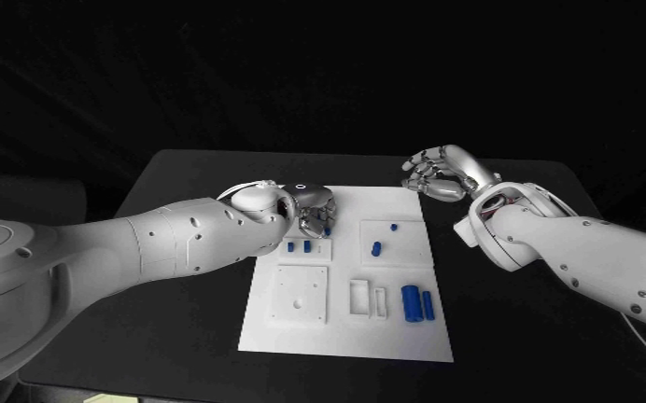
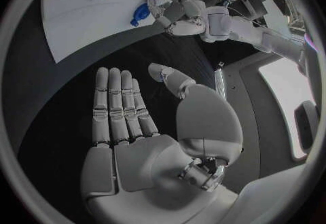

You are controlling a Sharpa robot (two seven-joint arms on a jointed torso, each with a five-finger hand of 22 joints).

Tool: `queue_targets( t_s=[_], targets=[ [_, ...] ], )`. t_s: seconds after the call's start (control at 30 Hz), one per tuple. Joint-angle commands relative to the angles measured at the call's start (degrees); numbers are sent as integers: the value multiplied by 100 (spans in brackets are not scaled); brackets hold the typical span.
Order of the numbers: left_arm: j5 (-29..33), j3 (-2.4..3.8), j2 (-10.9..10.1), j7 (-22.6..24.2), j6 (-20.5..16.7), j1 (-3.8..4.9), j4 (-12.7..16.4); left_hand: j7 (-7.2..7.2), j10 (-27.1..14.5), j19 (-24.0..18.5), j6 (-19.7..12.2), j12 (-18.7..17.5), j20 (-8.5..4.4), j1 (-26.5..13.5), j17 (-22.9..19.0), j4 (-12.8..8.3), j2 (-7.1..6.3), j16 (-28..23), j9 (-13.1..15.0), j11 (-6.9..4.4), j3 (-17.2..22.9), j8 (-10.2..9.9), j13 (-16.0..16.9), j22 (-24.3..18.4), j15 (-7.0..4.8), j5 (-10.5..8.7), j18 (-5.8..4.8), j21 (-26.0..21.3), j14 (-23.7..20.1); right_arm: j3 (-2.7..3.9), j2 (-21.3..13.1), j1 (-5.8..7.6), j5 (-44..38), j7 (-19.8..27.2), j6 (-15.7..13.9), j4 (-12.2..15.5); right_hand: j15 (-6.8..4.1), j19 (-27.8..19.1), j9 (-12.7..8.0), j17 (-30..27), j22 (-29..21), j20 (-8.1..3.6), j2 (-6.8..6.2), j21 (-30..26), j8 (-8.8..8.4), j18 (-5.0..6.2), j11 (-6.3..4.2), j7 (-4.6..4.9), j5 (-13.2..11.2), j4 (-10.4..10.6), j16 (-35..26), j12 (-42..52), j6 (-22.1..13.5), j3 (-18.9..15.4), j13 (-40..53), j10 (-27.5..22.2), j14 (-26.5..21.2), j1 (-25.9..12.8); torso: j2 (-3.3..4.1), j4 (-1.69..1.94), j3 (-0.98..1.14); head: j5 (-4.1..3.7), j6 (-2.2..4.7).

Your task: Assemble the parts on the task board

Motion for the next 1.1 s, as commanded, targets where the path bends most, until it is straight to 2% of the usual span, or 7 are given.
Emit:
queue_targets(
  t_s=[0.03, 0.47, 0.67, 1.1],
  targets=[
    [5, -18, 32, 22, 91, -33, -6, 18, 37, 31, 34, 18, -107, -20, 7, 17, 51, 33, -11, 3, -24, 31, 4, 130, -39, -48, 17, 33, 15, 2, 3, 0, -47, 65, 42, 12, -2, -45, -9, -8, 10, -2, 11, -27, 30, 90, -2, 14, 20, 16, 37, 23, 2, -10, -8, -32, -51, -19, 0, -5, -1, -5, -6],
    [12, -36, 88, -5, 197, -56, -80, 34, 27, 36, 24, -8, -116, -46, 8, 36, 72, 66, -31, 5, -26, 14, -6, 125, -38, -88, 17, 51, 13, 2, 1, 0, -47, 70, 43, 31, -2, -46, -12, -12, 12, -3, 14, -28, 33, 90, -2, 13, 22, 14, 40, 27, 3, -9, -13, -33, -53, -17, 1, -3, -3, -13, -10],
    [4, -96, 97, -14, 299, -61, -82, 26, 100, 44, 105, 2, -126, -29, 13, 28, 143, 122, -36, -13, -8, 44, 0, 121, -56, -93, 20, 68, 44, 2, -5, 0, -47, 70, 43, 36, -3, -46, -13, -13, 13, -3, 14, -29, 35, 90, -2, 12, 22, 13, 41, 29, 4, -9, -16, -34, -53, -17, 1, -2, -4, -22, -24],
    [-18, -110, 87, -40, 265, -79, -57, -36, 325, 136, 316, 25, -183, -30, 4, 25, 333, 255, -60, -71, 26, 107, 13, 117, -118, -76, 32, 147, 217, 2, -11, 0, -47, 75, 45, 41, -3, -45, -16, -16, 15, -2, 15, -30, 37, 90, -2, 12, 23, 12, 44, 32, 6, -10, -21, -34, -54, -17, -2, -3, 1, -28, -32]
  ],
)
